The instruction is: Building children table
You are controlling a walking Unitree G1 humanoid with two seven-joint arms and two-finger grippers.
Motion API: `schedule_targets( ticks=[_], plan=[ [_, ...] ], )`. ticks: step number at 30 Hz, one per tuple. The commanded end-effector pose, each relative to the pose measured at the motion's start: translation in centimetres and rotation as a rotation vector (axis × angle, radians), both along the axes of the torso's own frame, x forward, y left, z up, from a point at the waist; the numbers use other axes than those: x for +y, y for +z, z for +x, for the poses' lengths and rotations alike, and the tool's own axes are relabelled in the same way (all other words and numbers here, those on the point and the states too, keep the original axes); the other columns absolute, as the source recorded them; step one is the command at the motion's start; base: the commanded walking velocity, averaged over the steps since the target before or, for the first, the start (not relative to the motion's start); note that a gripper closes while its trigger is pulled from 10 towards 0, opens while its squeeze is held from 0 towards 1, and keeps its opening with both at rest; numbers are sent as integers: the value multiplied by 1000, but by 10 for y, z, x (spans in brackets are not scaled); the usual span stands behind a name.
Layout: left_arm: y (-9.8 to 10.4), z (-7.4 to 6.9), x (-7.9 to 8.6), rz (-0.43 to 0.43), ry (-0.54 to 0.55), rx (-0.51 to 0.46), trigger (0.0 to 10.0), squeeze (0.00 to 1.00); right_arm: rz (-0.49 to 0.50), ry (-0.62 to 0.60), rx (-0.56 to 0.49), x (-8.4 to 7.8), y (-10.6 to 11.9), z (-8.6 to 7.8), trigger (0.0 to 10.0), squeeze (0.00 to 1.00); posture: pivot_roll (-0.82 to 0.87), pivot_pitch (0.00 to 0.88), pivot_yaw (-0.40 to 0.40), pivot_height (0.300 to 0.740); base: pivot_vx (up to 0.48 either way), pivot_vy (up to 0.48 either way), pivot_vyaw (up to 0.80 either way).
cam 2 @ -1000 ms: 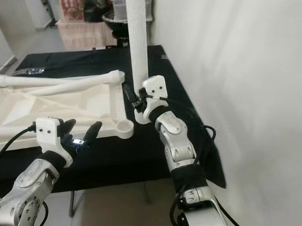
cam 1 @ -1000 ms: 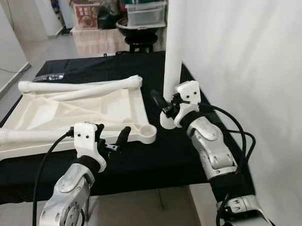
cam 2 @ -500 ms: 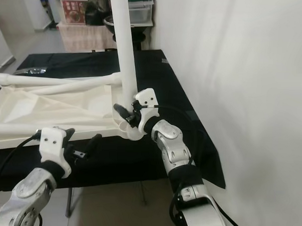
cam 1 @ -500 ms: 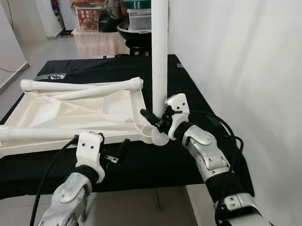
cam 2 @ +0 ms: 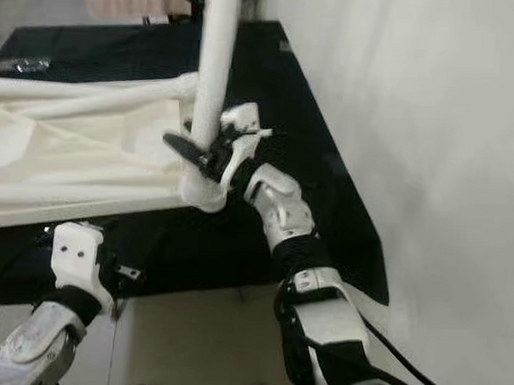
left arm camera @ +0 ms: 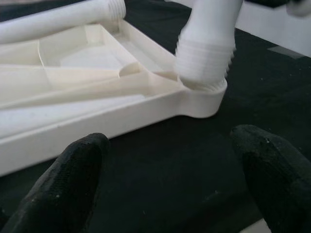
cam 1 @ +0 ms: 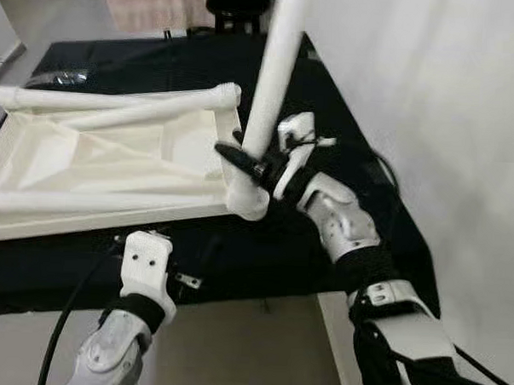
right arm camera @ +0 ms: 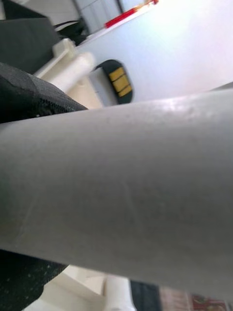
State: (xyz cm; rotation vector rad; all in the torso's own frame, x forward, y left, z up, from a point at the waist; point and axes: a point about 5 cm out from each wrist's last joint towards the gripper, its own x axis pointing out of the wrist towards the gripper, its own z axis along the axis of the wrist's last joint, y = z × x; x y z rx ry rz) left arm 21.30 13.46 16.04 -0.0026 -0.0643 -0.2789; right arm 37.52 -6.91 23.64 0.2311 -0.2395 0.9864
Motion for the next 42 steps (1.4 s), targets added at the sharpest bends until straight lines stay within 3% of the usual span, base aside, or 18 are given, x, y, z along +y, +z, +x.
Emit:
schedule_targets(
  ticks=[1, 8, 14, 15, 25, 29, 35, 42],
  plan=[
    [-2, -3, 1, 5, 3, 17, 10000, 0, 37, 52, -26, 6, 9, -4, 10000, 0, 72, 246, -5, 740, 0, 0, 800],
    [-1, 0, 2, 8, -19, 16, 10000, 0, 133, 114, -49, -7, 25, -14, 10000, 0, 52, 220, 6, 740, 0, 0, 114],
    [-2, 10, 8, 22, -4, 12, 10000, 0, 81, 130, -102, -16, 26, -35, 10000, 0, 33, 164, 6, 740, 0, 0, 0],
    [-1, 15, 10, 24, -6, 2, 10000, 0, 68, 118, -102, -17, 20, -44, 10000, 0, 17, 101, 12, 740, 0, 0, 0],
    [0, 29, 18, -28, -26, -36, 10000, 0, -51, 17, -61, -22, -21, -69, 10000, 0, -7, 0, 36, 740, 59, 0, 160],
    [-3, 31, 21, -30, -21, -32, 10000, 0, -59, -10, -29, -21, -26, -70, 10000, 0, -8, 0, 42, 740, 322, 0, 0],
    [-8, 34, 14, -30, -54, -27, 10000, 0, -177, -16, -63, -11, -26, -61, 10000, 0, 0, 0, 33, 740, 328, 0, 622],
    [-9, 30, 12, -29, -76, -20, 10000, 0, -210, -28, -71, -8, -31, -63, 10000, 0, 8, 0, 39, 740, 327, 0, 0]
  ],
)
